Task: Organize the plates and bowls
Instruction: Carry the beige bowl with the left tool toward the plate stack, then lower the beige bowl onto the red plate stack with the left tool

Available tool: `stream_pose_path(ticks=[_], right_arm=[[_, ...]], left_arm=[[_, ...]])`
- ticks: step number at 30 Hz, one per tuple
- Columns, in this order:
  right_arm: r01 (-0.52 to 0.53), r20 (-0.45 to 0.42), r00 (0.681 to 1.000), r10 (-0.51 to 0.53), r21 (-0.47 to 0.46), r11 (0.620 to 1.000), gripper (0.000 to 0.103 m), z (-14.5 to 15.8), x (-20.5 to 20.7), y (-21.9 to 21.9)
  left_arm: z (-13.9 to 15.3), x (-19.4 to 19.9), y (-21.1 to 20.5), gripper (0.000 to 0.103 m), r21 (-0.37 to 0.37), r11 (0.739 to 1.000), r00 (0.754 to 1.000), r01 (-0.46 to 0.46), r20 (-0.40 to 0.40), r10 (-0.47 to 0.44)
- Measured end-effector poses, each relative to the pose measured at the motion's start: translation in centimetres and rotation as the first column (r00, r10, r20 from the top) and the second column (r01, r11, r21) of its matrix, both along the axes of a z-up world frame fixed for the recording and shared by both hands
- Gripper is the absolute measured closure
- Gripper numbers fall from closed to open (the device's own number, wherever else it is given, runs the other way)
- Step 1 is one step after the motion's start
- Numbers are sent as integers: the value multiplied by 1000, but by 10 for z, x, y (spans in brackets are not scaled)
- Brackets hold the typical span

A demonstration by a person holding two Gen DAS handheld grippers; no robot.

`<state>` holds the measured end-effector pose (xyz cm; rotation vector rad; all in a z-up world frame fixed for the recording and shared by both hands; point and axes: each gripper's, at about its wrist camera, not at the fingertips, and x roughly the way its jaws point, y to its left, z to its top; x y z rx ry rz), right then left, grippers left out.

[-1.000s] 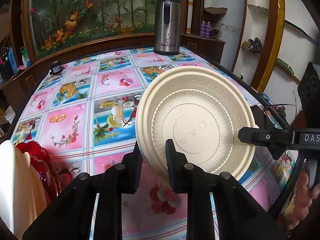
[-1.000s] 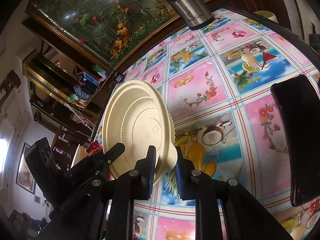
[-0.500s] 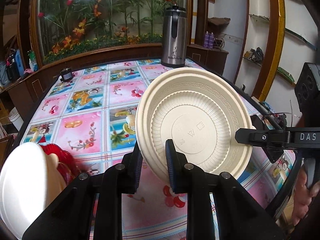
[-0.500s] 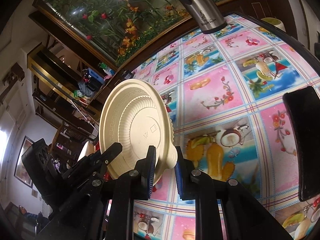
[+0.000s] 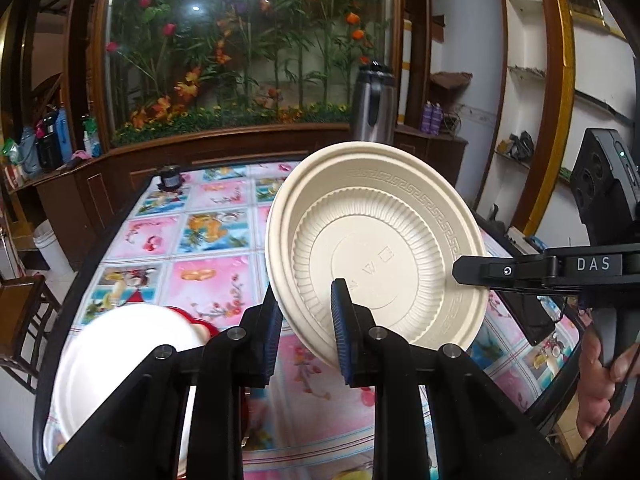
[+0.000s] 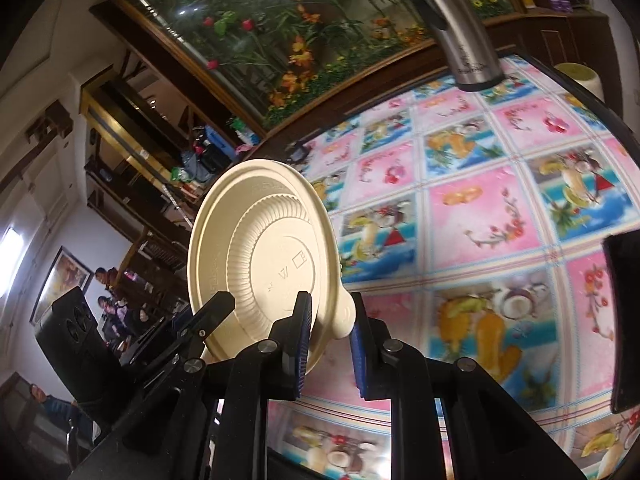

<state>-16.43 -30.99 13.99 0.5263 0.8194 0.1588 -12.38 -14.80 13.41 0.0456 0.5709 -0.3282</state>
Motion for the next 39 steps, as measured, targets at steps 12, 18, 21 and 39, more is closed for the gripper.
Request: stream_pose_path(ticks=[12,18,21,39], right_arm=[[-192,-11,981,192,5,981,84,10,36,84],[-294,-55,954,294,24,956,84,-3,49,133],[-328,-89,939,331,52,943,84,-14,54,149],[-344,-198,913,356,94,934,81,-50,62,177]], left_arm=[[11,-25,84,83,-22,987,987,-159,17,160],[0,-32,123,83,-22,971,971,-237,-37,236],[-8,-33,135,83,-24,965,963,-262,-66,260],[-39,-23,163,83,-66,954,943,-293,-185,277]])
